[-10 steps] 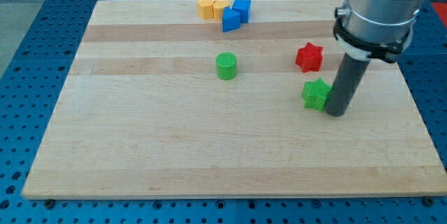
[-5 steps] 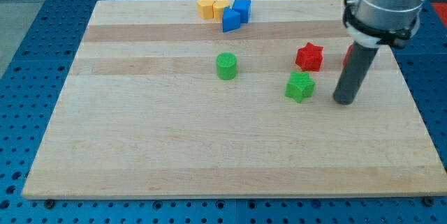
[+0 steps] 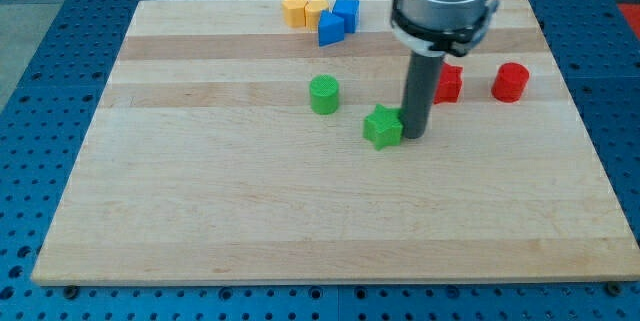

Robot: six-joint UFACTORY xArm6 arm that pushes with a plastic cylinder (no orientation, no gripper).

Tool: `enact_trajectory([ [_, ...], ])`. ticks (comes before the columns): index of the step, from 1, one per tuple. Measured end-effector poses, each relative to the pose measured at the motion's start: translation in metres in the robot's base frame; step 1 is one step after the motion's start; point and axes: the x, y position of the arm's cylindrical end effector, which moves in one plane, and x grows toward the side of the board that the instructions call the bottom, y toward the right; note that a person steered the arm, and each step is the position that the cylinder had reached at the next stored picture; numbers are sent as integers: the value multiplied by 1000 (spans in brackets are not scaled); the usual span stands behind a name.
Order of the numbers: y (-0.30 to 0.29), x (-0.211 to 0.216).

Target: Move the green star to the bottom of the green circle

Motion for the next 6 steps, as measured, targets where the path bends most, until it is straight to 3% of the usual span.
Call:
enact_trajectory([
  [3, -50, 28],
  [6, -64, 27],
])
